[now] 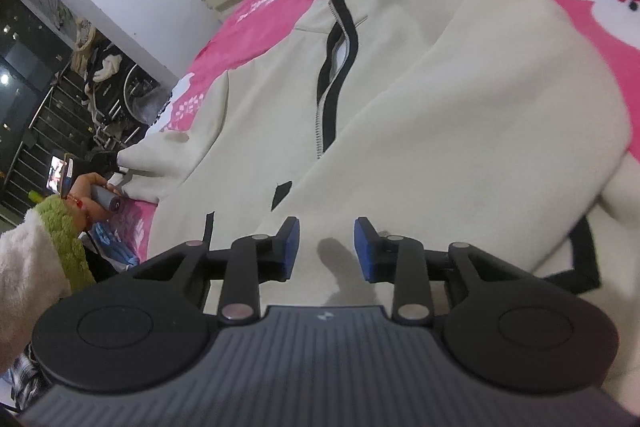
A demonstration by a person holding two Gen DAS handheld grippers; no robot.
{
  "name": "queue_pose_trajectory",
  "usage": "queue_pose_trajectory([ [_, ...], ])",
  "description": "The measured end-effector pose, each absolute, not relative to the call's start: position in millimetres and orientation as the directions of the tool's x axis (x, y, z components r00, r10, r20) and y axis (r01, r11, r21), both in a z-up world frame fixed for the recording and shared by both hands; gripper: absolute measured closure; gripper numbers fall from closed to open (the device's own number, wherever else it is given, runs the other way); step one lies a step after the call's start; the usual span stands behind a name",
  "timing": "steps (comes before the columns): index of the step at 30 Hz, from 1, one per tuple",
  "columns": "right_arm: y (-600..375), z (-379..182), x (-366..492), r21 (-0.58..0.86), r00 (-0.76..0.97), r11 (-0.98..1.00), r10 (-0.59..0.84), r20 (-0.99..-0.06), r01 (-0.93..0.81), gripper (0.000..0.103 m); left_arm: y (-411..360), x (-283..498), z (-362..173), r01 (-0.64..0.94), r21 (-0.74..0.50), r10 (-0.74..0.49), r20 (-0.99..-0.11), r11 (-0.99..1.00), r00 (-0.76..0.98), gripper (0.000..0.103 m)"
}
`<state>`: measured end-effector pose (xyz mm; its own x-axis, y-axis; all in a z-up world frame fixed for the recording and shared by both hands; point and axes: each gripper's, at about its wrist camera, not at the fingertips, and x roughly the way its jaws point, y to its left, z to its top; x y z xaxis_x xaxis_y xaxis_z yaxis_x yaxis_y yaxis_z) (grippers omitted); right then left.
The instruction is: Fold clothes
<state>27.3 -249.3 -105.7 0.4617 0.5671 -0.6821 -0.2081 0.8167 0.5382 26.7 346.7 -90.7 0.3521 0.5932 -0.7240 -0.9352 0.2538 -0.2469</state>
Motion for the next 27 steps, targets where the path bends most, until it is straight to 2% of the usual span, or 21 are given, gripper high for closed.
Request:
queue_pose_trajectory([
  [1, -247.4, -106.2, 28.8, 0.536, 0.459, 0.817, 0.567, -0.684, -0.210, 0.073, 347.4, 23.8, -88.2, -0.920, -0.287, 0.584, -0.710, 0.268, 0.392, 0.095],
  [4, -244.8, -107.4, 31.1, 0.532, 0.455, 0.818, 0.568, -0.686, -0.218, 0.073, 337.4, 18.8, -71.0, -0.863, -0.355, 0.586, -0.633, 0.360, 0.505, 0.097],
  [7, -247.1, -105.7, 30.1, 0.531, 0.459, 0.819, 0.566, -0.685, -0.216, 0.073, 302.2, 15.8, -36.0, -0.725, -0.421, 0.519, -0.509, 0.546, 0.687, 0.097],
  [10, -253.2, -101.2, 25.6, 0.529, 0.474, 0.822, 0.560, -0.680, -0.212, 0.073, 241.4, -0.5, 11.4, -0.477, -0.434, 0.347, -0.348, 0.764, 0.871, 0.098],
  [13, -265.2, -94.8, 18.1, 0.531, 0.501, 0.825, 0.549, -0.668, -0.196, 0.073, 165.8, -32.6, 43.2, -0.187, -0.309, 0.123, -0.217, 0.932, 0.968, 0.097],
  [15, -276.0, -90.6, 10.7, 0.534, 0.528, 0.827, 0.538, -0.658, -0.177, 0.073, 116.6, -59.1, 45.1, 0.004, -0.224, -0.047, -0.190, 0.975, 0.981, 0.096],
  [17, -287.7, -87.9, 2.2, 0.539, 0.553, 0.829, 0.523, -0.649, -0.152, 0.073, 77.4, -86.6, 33.6, 0.154, -0.217, -0.205, -0.235, 0.964, 0.950, 0.092],
  [19, -303.6, -88.0, -8.4, 0.549, 0.576, 0.827, 0.507, -0.641, -0.117, 0.073, 49.3, -106.5, 7.5, 0.264, -0.251, -0.341, -0.345, 0.931, 0.875, 0.084],
  [21, -320.2, -92.1, -18.8, 0.571, 0.590, 0.819, 0.490, -0.641, -0.060, 0.071, 29.7, -118.4, -30.5, 0.317, -0.304, -0.434, -0.499, 0.898, 0.751, 0.060],
  [24, -346.9, -102.5, -34.4, 0.634, 0.595, 0.772, 0.489, -0.638, 0.046, 0.070, 24.2, -128.1, -78.5, 0.280, -0.364, -0.458, -0.662, 0.888, 0.593, 0.057],
  [27, -360.4, -106.0, -47.0, 0.685, 0.601, 0.723, 0.509, -0.616, 0.090, 0.068, 52.3, -127.7, -92.2, 0.222, -0.395, -0.446, -0.680, 0.892, 0.582, 0.053],
])
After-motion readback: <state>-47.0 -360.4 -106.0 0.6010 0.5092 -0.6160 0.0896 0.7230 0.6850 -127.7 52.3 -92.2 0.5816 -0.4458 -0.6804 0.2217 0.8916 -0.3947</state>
